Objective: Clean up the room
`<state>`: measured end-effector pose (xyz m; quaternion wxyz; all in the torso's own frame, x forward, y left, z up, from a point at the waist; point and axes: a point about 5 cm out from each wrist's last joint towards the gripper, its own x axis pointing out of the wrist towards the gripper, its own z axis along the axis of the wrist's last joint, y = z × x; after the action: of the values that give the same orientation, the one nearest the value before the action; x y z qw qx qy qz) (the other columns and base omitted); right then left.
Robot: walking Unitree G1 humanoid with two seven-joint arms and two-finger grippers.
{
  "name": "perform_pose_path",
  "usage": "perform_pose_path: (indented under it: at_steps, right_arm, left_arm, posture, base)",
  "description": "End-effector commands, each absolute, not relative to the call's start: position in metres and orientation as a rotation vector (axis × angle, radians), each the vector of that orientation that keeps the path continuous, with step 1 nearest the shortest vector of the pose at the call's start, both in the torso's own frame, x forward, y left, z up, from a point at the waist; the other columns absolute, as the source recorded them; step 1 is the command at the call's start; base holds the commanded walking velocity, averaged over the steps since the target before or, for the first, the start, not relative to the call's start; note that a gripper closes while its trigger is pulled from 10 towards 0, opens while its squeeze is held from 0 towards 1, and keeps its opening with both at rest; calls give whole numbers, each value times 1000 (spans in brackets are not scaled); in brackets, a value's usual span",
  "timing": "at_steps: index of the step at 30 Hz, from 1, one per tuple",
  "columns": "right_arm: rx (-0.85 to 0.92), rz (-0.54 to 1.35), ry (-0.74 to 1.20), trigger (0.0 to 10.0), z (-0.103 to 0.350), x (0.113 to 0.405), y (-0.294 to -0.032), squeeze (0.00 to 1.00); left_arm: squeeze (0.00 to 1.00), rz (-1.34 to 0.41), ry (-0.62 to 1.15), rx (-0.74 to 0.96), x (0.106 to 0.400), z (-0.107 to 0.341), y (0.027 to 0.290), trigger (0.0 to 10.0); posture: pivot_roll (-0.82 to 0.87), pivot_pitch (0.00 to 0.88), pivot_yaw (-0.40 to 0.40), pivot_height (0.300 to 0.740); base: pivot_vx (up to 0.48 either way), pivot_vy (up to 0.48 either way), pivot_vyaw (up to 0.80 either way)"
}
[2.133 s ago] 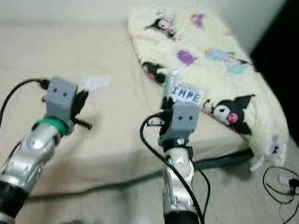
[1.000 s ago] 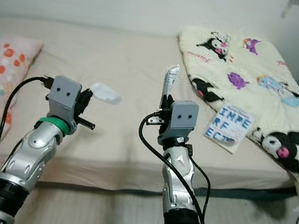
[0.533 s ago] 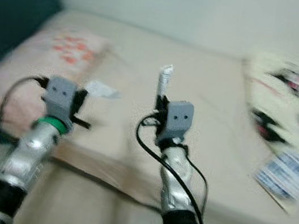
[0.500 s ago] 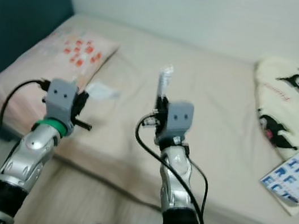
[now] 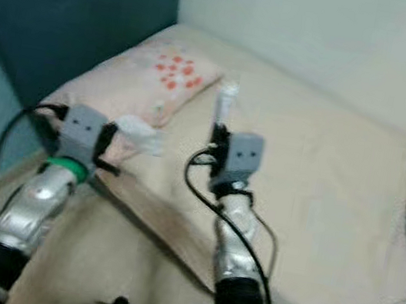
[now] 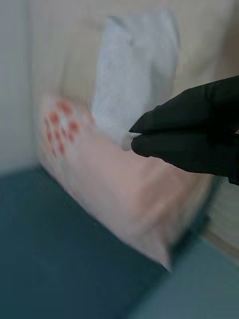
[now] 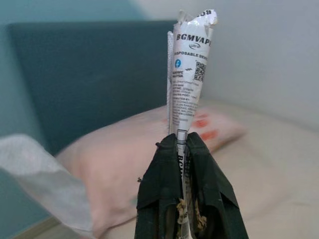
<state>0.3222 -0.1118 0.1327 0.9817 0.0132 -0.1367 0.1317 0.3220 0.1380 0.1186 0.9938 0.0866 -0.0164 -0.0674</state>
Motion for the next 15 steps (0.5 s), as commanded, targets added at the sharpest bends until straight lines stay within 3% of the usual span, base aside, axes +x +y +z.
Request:
perform_pose_path:
  at_steps: [1, 15]
  right_arm:
    - [33, 265, -261, 10000, 129, 321, -113, 0]
    - [15, 286, -120, 10000, 93, 313, -114, 0]
  left_arm:
    - [0, -144, 6, 185, 319, 109, 137, 10000]
    - [0, -104, 194, 159, 289, 69, 154, 10000]
  posture:
    - [-60, 0, 63, 726]
    - [-26, 6, 49, 726]
  base:
    - [0, 0, 781]
    - [0, 0, 777]
